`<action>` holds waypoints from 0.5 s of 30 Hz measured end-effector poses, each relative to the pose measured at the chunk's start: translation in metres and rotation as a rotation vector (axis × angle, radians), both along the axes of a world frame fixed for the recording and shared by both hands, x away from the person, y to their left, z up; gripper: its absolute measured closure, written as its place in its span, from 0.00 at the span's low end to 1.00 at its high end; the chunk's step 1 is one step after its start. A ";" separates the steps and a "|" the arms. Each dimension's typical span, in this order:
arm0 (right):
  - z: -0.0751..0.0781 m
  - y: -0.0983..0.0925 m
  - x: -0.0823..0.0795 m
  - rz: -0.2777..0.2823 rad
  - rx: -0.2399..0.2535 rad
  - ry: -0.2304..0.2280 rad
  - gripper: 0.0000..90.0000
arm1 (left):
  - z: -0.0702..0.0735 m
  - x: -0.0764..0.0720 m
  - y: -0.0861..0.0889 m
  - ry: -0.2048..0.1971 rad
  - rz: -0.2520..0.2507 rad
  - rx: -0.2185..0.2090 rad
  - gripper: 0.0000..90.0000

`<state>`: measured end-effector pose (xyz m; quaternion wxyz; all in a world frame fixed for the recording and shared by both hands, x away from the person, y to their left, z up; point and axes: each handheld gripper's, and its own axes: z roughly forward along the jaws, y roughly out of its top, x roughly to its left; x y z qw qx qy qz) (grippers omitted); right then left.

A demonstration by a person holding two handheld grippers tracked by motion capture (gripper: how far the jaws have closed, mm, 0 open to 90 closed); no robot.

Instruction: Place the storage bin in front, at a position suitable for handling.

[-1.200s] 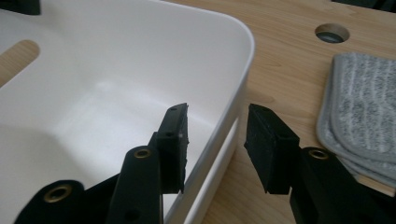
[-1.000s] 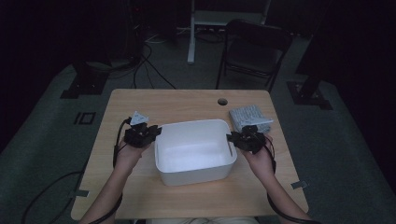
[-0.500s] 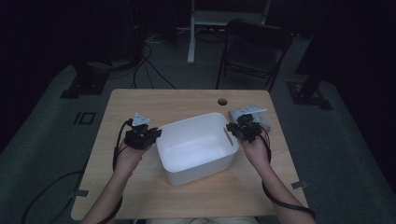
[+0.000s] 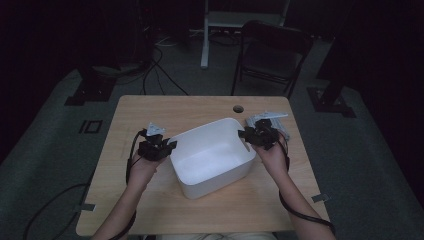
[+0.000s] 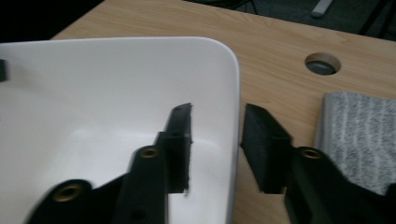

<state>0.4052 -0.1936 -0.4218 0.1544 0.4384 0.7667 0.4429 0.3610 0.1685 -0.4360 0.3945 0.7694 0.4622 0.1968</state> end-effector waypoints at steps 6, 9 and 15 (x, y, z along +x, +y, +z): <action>0.005 -0.008 -0.008 -0.039 0.060 -0.013 0.47 | 0.001 0.001 -0.003 -0.012 0.016 0.032 0.88; 0.007 -0.012 -0.014 -0.032 0.073 -0.020 0.44 | 0.001 0.000 -0.001 -0.013 0.023 0.032 0.89; 0.007 -0.022 -0.025 -0.013 0.117 -0.005 0.38 | 0.001 -0.003 0.013 0.000 0.022 0.013 0.89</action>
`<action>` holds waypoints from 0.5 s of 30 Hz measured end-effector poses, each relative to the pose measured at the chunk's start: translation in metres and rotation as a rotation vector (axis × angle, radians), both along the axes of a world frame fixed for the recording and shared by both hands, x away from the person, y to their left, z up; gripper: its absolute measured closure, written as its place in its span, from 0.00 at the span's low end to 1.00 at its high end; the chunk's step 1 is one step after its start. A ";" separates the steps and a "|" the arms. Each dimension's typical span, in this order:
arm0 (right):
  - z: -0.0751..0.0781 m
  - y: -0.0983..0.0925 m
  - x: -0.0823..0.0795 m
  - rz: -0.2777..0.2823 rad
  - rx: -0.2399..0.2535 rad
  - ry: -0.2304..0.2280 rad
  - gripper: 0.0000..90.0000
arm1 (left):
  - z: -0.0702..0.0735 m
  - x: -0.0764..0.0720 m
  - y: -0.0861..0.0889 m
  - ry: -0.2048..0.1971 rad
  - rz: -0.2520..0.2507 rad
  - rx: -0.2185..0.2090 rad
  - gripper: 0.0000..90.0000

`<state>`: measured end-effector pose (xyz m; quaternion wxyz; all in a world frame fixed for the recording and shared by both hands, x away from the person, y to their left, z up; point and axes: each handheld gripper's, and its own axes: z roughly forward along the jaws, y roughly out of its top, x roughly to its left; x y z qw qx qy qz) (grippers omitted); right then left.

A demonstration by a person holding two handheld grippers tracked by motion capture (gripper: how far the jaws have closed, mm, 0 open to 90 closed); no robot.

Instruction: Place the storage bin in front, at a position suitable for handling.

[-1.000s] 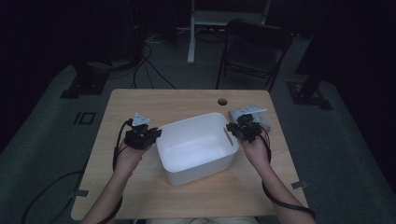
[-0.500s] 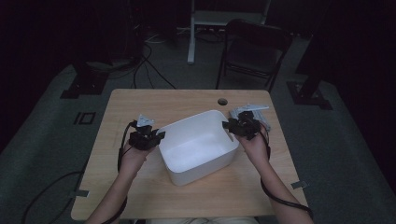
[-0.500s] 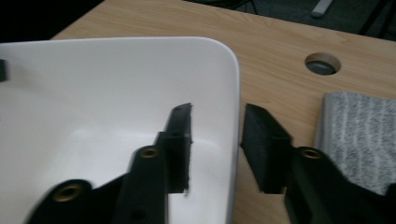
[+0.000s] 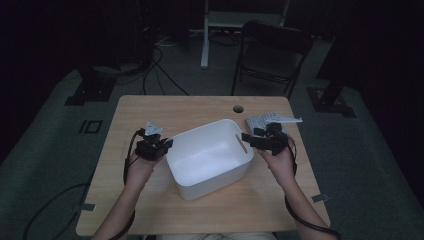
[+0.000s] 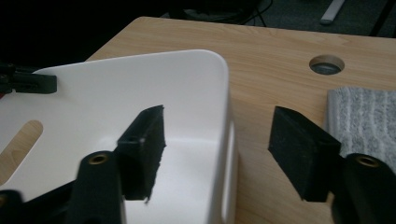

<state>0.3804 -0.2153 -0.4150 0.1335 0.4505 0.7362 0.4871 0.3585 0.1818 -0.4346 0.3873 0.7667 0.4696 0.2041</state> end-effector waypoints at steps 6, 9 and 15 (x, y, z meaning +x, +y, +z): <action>-0.001 -0.007 -0.012 -0.004 -0.026 -0.041 0.41 | 0.000 -0.003 0.019 0.008 -0.008 -0.016 0.89; -0.002 -0.010 -0.017 0.001 -0.037 -0.045 0.38 | 0.001 -0.004 0.031 0.015 -0.021 -0.008 0.89; -0.005 -0.016 -0.020 0.012 -0.041 -0.047 0.31 | 0.002 -0.004 0.041 0.028 -0.032 -0.009 0.89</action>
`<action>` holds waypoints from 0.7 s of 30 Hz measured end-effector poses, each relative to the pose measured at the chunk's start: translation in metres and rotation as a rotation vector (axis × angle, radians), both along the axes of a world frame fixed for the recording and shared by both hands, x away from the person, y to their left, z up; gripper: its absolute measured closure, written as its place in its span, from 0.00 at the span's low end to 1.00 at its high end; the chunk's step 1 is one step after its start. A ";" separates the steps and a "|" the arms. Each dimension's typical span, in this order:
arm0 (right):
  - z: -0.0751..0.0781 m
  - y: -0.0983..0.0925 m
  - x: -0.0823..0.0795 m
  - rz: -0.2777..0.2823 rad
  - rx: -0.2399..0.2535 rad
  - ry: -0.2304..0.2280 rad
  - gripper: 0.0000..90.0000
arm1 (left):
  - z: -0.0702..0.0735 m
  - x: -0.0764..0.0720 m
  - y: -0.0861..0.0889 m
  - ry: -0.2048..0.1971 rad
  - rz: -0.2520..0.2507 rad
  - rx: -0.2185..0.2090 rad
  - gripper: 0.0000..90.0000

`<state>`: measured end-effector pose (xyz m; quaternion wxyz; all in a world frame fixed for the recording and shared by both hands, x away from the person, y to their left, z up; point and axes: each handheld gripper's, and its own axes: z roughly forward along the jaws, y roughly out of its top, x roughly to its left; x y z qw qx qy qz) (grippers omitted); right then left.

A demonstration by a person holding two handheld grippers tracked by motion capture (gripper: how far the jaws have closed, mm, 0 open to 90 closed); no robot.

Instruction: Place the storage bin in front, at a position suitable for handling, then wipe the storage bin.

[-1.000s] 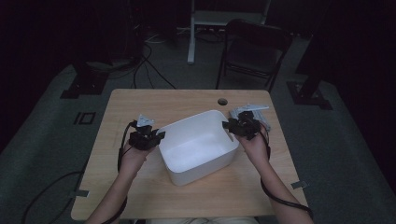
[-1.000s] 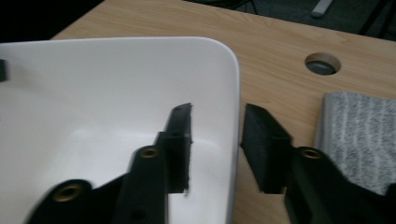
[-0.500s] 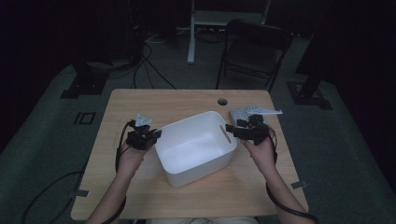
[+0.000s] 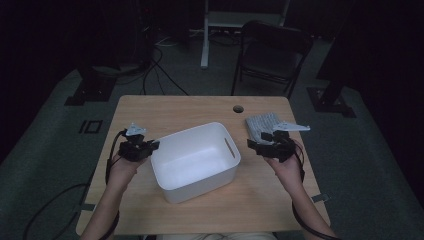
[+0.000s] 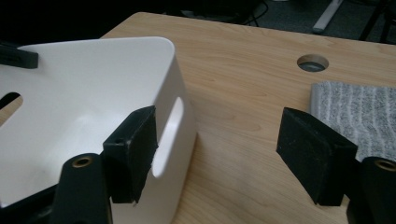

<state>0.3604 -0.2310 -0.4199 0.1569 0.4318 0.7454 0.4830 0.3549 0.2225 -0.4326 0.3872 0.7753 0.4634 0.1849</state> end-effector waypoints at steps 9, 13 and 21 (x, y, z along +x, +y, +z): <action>-0.010 -0.005 0.001 0.011 0.011 0.027 0.29 | -0.003 0.000 0.001 -0.015 0.007 -0.019 0.89; -0.012 -0.010 0.002 0.002 0.015 0.034 0.29 | -0.005 0.000 0.003 -0.021 0.007 -0.050 0.88; -0.015 -0.025 0.007 -0.049 -0.012 0.024 0.32 | -0.008 -0.002 0.002 -0.057 0.010 -0.047 0.88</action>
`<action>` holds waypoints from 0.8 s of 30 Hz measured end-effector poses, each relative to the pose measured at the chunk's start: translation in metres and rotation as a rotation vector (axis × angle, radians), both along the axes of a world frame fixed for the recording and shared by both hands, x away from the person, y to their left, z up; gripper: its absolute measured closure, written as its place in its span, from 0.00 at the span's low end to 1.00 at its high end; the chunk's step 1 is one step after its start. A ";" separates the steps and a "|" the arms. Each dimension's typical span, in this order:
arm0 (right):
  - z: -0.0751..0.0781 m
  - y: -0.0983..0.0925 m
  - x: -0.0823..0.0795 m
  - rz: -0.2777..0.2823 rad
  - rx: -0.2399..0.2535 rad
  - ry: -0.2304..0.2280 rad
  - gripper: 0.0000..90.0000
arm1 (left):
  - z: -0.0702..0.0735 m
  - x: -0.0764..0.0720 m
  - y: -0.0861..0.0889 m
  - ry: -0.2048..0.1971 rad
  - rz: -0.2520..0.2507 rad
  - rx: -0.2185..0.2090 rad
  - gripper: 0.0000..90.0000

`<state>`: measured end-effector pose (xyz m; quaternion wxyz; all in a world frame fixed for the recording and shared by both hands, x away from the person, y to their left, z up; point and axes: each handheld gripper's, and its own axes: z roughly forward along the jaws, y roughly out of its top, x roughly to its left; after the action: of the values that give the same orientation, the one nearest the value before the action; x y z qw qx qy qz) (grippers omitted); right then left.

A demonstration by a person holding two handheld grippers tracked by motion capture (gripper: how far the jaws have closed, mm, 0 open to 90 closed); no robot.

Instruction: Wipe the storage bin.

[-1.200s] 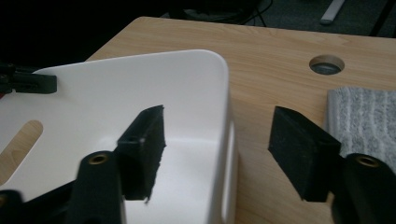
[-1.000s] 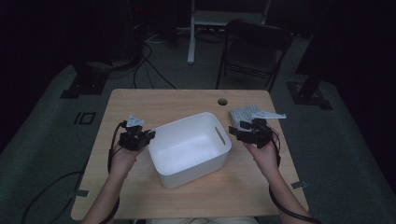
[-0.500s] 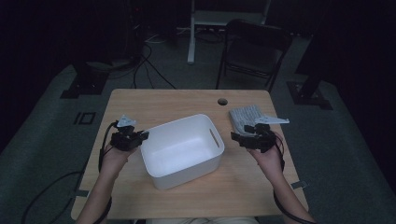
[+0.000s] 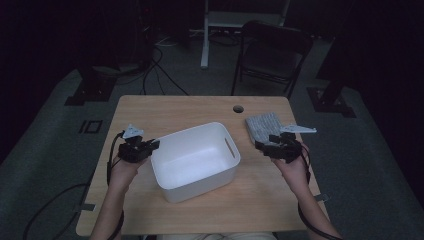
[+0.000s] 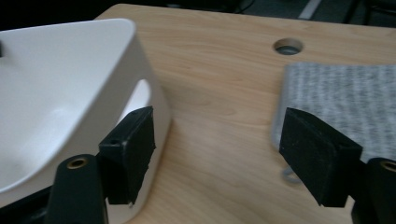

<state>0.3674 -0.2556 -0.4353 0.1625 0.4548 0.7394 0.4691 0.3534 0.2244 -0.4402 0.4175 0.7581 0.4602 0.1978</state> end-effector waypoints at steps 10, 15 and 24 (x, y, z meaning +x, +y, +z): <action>0.000 -0.017 0.020 -0.078 -0.005 -0.021 0.33 | -0.001 0.002 -0.001 -0.016 -0.014 -0.002 0.89; -0.005 -0.023 0.041 -0.104 -0.023 -0.002 0.30 | -0.002 0.005 -0.002 -0.023 -0.029 -0.014 0.88; -0.027 -0.034 0.087 -0.150 -0.059 0.050 0.27 | -0.004 0.009 -0.003 -0.025 -0.048 -0.056 0.88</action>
<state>0.4543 -0.2897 -0.4621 0.1922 0.5155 0.7206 0.4220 0.3625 0.2210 -0.4444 0.4489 0.7544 0.4421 0.1842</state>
